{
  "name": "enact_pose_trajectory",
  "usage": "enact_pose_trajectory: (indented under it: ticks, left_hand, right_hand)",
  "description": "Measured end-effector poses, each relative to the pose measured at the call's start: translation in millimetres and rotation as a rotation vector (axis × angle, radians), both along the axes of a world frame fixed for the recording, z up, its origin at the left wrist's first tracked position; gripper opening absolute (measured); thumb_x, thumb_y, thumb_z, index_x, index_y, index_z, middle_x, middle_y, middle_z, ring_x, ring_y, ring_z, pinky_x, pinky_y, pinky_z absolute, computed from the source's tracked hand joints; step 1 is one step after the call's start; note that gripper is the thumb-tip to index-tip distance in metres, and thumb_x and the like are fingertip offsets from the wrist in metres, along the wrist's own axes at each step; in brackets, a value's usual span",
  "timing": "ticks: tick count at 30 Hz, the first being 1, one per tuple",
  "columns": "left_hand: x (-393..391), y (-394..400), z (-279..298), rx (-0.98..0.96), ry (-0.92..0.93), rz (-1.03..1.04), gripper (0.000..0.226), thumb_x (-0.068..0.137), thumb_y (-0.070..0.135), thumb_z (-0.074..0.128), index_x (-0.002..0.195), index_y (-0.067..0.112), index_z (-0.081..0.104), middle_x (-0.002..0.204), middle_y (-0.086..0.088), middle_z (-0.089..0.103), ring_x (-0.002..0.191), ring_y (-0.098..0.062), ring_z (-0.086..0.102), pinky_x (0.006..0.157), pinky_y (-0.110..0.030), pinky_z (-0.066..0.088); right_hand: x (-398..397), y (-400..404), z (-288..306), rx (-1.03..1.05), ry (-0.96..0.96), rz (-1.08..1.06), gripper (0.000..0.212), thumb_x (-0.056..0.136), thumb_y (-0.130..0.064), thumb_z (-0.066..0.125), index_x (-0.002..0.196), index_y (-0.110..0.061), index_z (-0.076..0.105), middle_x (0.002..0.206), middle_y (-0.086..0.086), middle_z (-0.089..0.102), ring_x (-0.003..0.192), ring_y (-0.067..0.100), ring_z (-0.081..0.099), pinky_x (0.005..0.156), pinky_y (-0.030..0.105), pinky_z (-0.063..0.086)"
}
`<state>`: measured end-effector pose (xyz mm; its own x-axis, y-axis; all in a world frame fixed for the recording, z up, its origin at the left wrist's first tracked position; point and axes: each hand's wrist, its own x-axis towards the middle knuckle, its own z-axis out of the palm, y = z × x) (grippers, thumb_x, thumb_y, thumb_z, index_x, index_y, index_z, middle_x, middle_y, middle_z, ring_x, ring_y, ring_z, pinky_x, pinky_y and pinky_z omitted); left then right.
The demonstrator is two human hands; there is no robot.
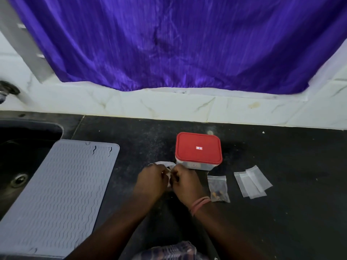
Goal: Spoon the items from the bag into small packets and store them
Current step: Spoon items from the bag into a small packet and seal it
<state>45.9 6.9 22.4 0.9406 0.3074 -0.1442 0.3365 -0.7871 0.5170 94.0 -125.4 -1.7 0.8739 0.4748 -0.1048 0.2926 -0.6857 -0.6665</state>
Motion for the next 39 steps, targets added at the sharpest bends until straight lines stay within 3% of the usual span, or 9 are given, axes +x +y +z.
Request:
enact_pose_trajectory:
  ticks: [3, 6, 11, 16, 22, 26, 29, 32, 39]
  left_hand:
    - [-11, 12, -7, 0.098, 0.08, 0.062, 0.023, 0.097, 0.023, 0.054, 0.102, 0.018, 0.076, 0.104, -0.005, 0.071, 0.091, -0.019, 0.069, 0.08, -0.03, 0.055]
    - [-16, 20, -17, 0.001, 0.13, 0.187, 0.025, 0.097, 0.02, 0.052, 0.092, 0.012, 0.075, 0.094, -0.008, 0.072, 0.085, -0.021, 0.069, 0.077, -0.031, 0.056]
    - [-11, 34, -18, -0.215, 0.168, 0.402, 0.035, 0.103, 0.023, 0.044, 0.101, 0.001, 0.07, 0.104, -0.019, 0.07, 0.099, -0.032, 0.067, 0.089, -0.037, 0.054]
    - [-1, 36, -32, -0.32, 0.264, 0.494, 0.049, 0.108, 0.038, 0.034, 0.128, 0.003, 0.062, 0.128, -0.019, 0.065, 0.117, -0.03, 0.062, 0.096, -0.036, 0.046]
    - [24, 41, -68, -0.357, 0.257, 0.505, 0.091, 0.062, 0.09, 0.053, 0.103, 0.011, 0.072, 0.095, -0.014, 0.072, 0.085, -0.02, 0.068, 0.07, -0.029, 0.048]
    - [37, 31, -73, -0.491, 0.244, 0.647, 0.069, 0.066, 0.059, 0.079, 0.112, 0.009, 0.067, 0.104, -0.013, 0.071, 0.074, -0.012, 0.065, 0.05, -0.02, 0.042]
    - [40, 23, -82, -0.565, 0.206, 0.752, 0.069, 0.066, 0.042, 0.078, 0.123, 0.007, 0.058, 0.116, -0.018, 0.065, 0.093, -0.027, 0.068, 0.074, -0.037, 0.061]
    - [36, 17, -81, -0.614, 0.105, 0.751, 0.052, 0.082, 0.019, 0.074, 0.124, 0.003, 0.05, 0.116, -0.017, 0.062, 0.103, -0.032, 0.065, 0.09, -0.042, 0.057]
    - [20, 11, -87, -0.816, -0.122, 0.745, 0.017, 0.092, 0.013, 0.07, 0.092, 0.007, 0.054, 0.083, -0.008, 0.062, 0.079, -0.022, 0.063, 0.066, -0.031, 0.05]
  right_hand:
    - [-9, 5, -12, 0.15, 0.289, 0.076, 0.015, 0.088, -0.024, 0.063, 0.1, -0.026, 0.072, 0.1, -0.009, 0.074, 0.092, 0.003, 0.069, 0.089, 0.034, 0.057]
    - [-6, 7, -15, 0.179, 0.346, -0.004, 0.014, 0.09, -0.033, 0.062, 0.098, -0.028, 0.073, 0.099, -0.012, 0.074, 0.092, -0.001, 0.067, 0.087, 0.029, 0.056]
    - [14, -3, -28, -0.24, -0.221, -0.266, 0.023, 0.087, -0.043, 0.058, 0.097, -0.022, 0.06, 0.096, 0.001, 0.063, 0.09, 0.024, 0.061, 0.079, 0.039, 0.051]
    - [19, 0, -30, -0.208, 0.108, -0.262, 0.023, 0.093, -0.035, 0.06, 0.104, -0.015, 0.06, 0.101, 0.007, 0.071, 0.101, 0.028, 0.066, 0.083, 0.031, 0.046]
    - [12, 2, -20, -0.204, -0.34, -0.08, 0.02, 0.099, -0.028, 0.046, 0.104, -0.021, 0.064, 0.099, -0.002, 0.069, 0.094, 0.016, 0.065, 0.073, 0.024, 0.035]
    - [6, 1, -24, -0.214, -0.393, 0.044, 0.032, 0.093, -0.029, 0.041, 0.117, -0.024, 0.062, 0.092, 0.0, 0.072, 0.081, 0.018, 0.068, 0.069, 0.03, 0.052]
    - [7, -5, -32, -0.324, -0.472, 0.078, 0.042, 0.081, -0.027, 0.045, 0.112, -0.024, 0.073, 0.075, -0.002, 0.072, 0.063, 0.014, 0.067, 0.054, 0.025, 0.051]
    - [10, -9, -39, -0.385, -0.507, 0.093, 0.033, 0.076, -0.022, 0.057, 0.104, -0.023, 0.075, 0.072, -0.002, 0.07, 0.061, 0.016, 0.067, 0.054, 0.027, 0.052]
    - [22, -11, -40, -0.23, -0.164, -0.156, 0.022, 0.08, -0.031, 0.048, 0.069, -0.021, 0.064, 0.069, -0.002, 0.068, 0.066, 0.017, 0.066, 0.066, 0.035, 0.056]
